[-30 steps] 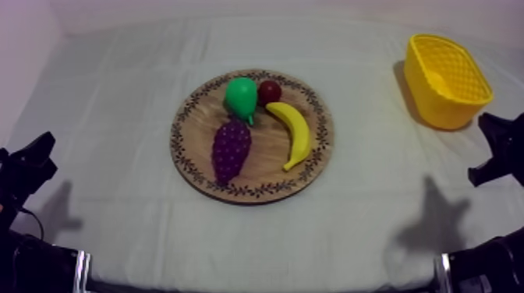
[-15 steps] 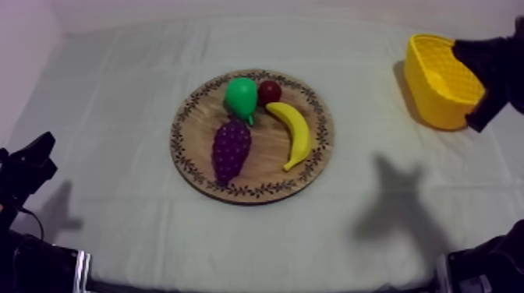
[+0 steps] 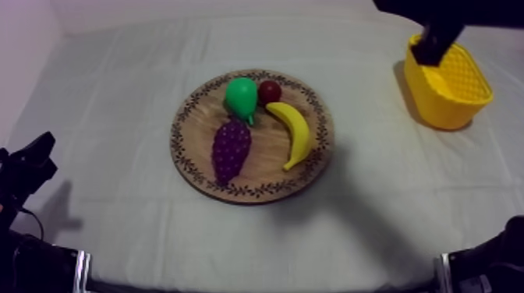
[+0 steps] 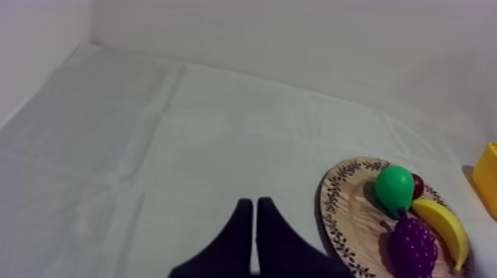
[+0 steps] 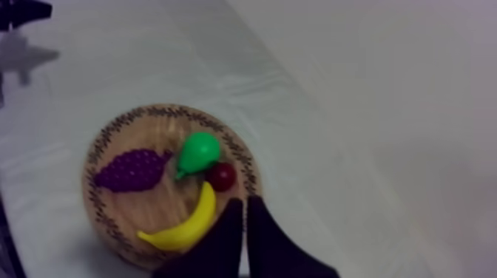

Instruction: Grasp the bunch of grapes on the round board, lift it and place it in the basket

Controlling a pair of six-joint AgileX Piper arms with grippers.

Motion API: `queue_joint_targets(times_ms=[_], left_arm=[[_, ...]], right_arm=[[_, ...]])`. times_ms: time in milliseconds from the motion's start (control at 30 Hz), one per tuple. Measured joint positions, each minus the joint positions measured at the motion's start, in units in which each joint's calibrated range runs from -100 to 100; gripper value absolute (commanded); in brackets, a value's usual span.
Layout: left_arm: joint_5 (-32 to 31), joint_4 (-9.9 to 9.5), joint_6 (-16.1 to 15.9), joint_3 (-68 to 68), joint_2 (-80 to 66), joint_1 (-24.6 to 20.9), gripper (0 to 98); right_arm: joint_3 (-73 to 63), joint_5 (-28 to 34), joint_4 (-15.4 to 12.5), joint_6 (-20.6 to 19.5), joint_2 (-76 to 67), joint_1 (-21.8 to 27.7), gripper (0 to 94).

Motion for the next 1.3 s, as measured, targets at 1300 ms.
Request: queue_joint_targets(times_ms=[1300], left_arm=[[0.0, 0.0, 0.0, 0.0, 0.0, 0.0, 0.1]], right_arm=[[-53.9, 46.7, 6.0, -34.9, 49.6, -10.3, 0.2]])
